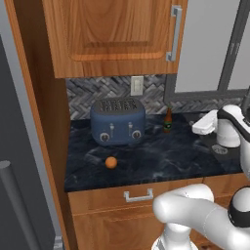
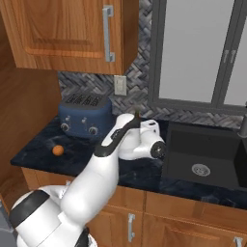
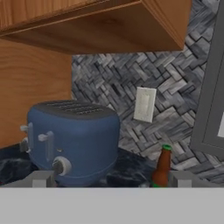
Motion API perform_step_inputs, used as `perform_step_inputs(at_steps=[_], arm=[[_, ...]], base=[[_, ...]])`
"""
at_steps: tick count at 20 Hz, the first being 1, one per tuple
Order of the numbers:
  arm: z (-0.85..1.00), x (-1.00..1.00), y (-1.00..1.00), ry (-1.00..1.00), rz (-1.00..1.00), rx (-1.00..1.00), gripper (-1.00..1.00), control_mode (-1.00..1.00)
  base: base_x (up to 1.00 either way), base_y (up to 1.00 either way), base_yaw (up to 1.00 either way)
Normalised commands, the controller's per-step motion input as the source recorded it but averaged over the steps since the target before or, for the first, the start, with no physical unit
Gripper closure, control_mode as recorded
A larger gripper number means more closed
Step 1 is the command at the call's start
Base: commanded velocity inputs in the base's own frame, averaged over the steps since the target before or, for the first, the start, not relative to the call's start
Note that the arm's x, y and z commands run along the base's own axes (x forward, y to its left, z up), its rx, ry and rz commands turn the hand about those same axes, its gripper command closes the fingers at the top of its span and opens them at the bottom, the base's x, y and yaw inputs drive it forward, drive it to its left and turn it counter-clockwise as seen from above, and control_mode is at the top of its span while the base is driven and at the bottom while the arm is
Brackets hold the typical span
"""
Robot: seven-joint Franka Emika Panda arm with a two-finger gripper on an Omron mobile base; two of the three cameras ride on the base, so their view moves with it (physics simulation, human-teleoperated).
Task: Place the beers on the top shelf of the fridge to keep them out of children's reach, and place the tangerine on lower shelves for easy access.
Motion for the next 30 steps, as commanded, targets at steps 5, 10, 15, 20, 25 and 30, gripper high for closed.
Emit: perform_step_inputs(at_steps=[5,10,15,20,25,30], arm=[[0.04,0.01,0.1,0.0,0.0,0.0,-1.0,-1.0],[0.02,0.12,0.06,0.0,0.0,0.0,-1.0,-1.0],[0.0,0.19,0.14,0.0,0.0,0.0,-1.0,-1.0],[0.0,0.19,0.14,0.0,0.0,0.0,-1.0,-1.0],[0.0,0.31,0.07,0.0,0.0,0.0,-1.0,-1.0],[0.0,0.36,0.01,0.0,0.0,0.0,-1.0,-1.0]], base=[[0.0,0.0,0.0],[0.0,0.0,0.0],[0.0,0.0,0.0],[0.0,0.0,0.0],[0.0,0.0,0.0],[0.0,0.0,0.0]])
